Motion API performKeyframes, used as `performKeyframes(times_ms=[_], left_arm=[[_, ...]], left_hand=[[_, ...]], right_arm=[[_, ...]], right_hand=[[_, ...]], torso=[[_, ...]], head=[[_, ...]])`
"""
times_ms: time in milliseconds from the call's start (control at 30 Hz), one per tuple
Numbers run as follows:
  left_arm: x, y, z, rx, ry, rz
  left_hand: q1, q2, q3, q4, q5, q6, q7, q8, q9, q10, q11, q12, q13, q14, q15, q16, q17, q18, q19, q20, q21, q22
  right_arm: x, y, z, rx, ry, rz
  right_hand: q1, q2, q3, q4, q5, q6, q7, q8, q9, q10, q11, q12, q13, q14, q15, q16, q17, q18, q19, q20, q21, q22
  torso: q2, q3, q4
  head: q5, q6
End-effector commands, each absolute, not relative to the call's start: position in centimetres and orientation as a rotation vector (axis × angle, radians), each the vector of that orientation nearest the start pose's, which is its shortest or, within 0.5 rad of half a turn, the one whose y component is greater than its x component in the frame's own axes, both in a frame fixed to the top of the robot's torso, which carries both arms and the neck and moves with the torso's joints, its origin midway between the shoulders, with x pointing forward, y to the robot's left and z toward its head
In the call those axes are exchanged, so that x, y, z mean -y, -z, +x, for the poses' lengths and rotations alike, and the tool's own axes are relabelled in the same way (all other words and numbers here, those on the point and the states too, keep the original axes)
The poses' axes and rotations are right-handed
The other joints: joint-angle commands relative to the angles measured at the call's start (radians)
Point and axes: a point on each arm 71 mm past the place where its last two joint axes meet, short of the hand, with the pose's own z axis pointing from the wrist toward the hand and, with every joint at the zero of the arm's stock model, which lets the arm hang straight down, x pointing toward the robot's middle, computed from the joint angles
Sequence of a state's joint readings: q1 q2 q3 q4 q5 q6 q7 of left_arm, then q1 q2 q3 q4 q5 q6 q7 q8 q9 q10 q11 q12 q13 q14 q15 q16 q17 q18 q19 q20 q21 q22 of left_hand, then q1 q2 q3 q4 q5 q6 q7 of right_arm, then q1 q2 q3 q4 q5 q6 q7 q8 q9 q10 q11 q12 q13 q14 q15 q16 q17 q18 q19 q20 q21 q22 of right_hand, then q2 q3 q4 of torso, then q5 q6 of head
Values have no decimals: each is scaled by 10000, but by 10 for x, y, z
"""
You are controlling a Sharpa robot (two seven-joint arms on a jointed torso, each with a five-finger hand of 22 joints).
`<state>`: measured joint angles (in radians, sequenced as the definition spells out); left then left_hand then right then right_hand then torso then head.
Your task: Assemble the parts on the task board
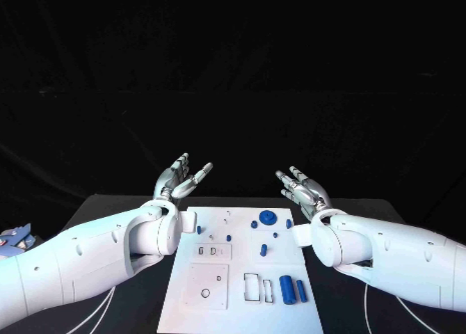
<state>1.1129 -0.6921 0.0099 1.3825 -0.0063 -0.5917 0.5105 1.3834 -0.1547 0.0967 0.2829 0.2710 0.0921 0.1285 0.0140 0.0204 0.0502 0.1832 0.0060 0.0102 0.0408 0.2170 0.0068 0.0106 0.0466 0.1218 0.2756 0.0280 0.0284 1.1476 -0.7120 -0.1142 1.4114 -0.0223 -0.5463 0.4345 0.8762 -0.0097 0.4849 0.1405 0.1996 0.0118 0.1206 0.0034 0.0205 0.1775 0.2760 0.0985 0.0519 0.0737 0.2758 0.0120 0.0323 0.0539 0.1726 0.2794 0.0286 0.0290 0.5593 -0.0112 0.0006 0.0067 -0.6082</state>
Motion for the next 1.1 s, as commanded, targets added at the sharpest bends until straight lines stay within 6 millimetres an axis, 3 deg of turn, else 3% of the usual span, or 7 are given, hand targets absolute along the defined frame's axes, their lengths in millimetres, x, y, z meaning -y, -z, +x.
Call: performKeyframes(times_ms=[33, 267, 333, 500, 567, 700, 1100], left_arm=[[-185, 202, 509, -12205, 14453, -10971], [-185, 202, 509, -12205, 14453, -10971], [-199, 202, 511, -11820, 14310, -10927], [-203, 202, 512, -11914, 14449, -10986], [-203, 203, 512, -12073, 14628, -10977], [-202, 202, 510, -12378, 15182, -10640], [-198, 194, 498, -12434, 15743, -10118]], left_hand=[[529, 0, 68, 144, 134, 120, 1133, 66, 29, 49, 191, 58, 19, 87, 194, 57, 38, 225, 51, 174, 55, 23], [595, 488, 614, 92, 39, 1083, 1350, 373, 263, 949, 436, 210, 140, 1181, 409, 437, 332, 269, 253, 192, 231, 106], [603, 545, 714, 77, 31, 1357, 1454, 466, 330, 1267, 545, 241, 166, 1547, 517, 565, 418, 262, 516, 196, 368, 178], [624, 694, 1029, 7, -7, 3049, 1649, 1094, 735, 3998, 882, 811, 424, 5011, 261, 1908, 1184, 499, 3121, 166, 1635, 824], [656, 670, 1191, -32, -41, 5107, 1607, 1911, 1212, 6998, 624, 1604, 704, 6936, -79, 2702, 1577, 881, 4832, 142, 2511, 1200], [675, 640, 1748, 17, -33, 7212, 1188, 2699, 1597, 8652, 158, 1780, 581, 8316, -553, 3065, 1766, 1370, 6122, 84, 3110, 1323], [635, 162, 2887, -148, -65, 7959, 897, 2634, 1538, 9973, -242, 1080, 546, 10572, -1185, 3642, 2513, 1373, 8134, -712, 4170, 1588]], right_arm=[[178, 236, 494, -15588, -14279, 10716], [176, 237, 497, -16084, -14471, 10452], [200, 230, 512, -15268, -13152, 8567], [205, 227, 516, -15013, -12734, 7446], [206, 225, 517, -15038, -12555, 6817], [203, 221, 518, -15509, -12192, 5307], [208, 211, 528, -16507, -10398, 1453]], right_hand=[[847, 49, 353, -397, 98, 253, 1836, 130, 199, 359, 138, 537, 144, 350, 133, 143, 126, 112, 24, 158, 68, 32], [2042, -49, 509, -1322, -51, 1615, 1823, 733, 1063, 2369, 37, 2004, 456, 2421, -44, 817, 719, 308, 1022, 124, 463, 248], [2359, -106, 537, -1571, -43, 2276, 1816, 1019, 1379, 3140, -12, 2376, 499, 3347, -183, 1135, 945, 410, 1633, 131, 697, 375], [2945, -237, 565, -2025, -96, 4001, 1765, 1710, 2043, 4500, -208, 2525, 330, 5617, -479, 1859, 1402, 771, 4329, 94, 1795, 926], [3250, -314, 661, -2259, -152, 5433, 1683, 2233, 2481, 5526, -359, 2542, 193, 6927, -685, 2226, 1585, 948, 4872, 82, 2066, 1006], [3536, -624, 941, -2573, -266, 6831, 1537, 2528, 2658, 6593, -598, 2143, 92, 7952, -963, 2430, 1572, 1213, 5356, 65, 2292, 1036], [3829, -939, 973, -2864, -347, 8776, 949, 2711, 2532, 9084, -1277, 906, 108, 10749, -1852, 2926, 1758, 1280, 7139, -715, 3513, 1532]], torso=[[3, -1, 0], [3, -1, 0], [16, -63, 11], [-2, -56, 8], [23, -40, 11], [36, -5, 1], [57, -60, 73]], head=[[1, 0], [1, 0], [-76, -14], [-83, -47], [-78, -33], [-91, -14], [-206, 5]])
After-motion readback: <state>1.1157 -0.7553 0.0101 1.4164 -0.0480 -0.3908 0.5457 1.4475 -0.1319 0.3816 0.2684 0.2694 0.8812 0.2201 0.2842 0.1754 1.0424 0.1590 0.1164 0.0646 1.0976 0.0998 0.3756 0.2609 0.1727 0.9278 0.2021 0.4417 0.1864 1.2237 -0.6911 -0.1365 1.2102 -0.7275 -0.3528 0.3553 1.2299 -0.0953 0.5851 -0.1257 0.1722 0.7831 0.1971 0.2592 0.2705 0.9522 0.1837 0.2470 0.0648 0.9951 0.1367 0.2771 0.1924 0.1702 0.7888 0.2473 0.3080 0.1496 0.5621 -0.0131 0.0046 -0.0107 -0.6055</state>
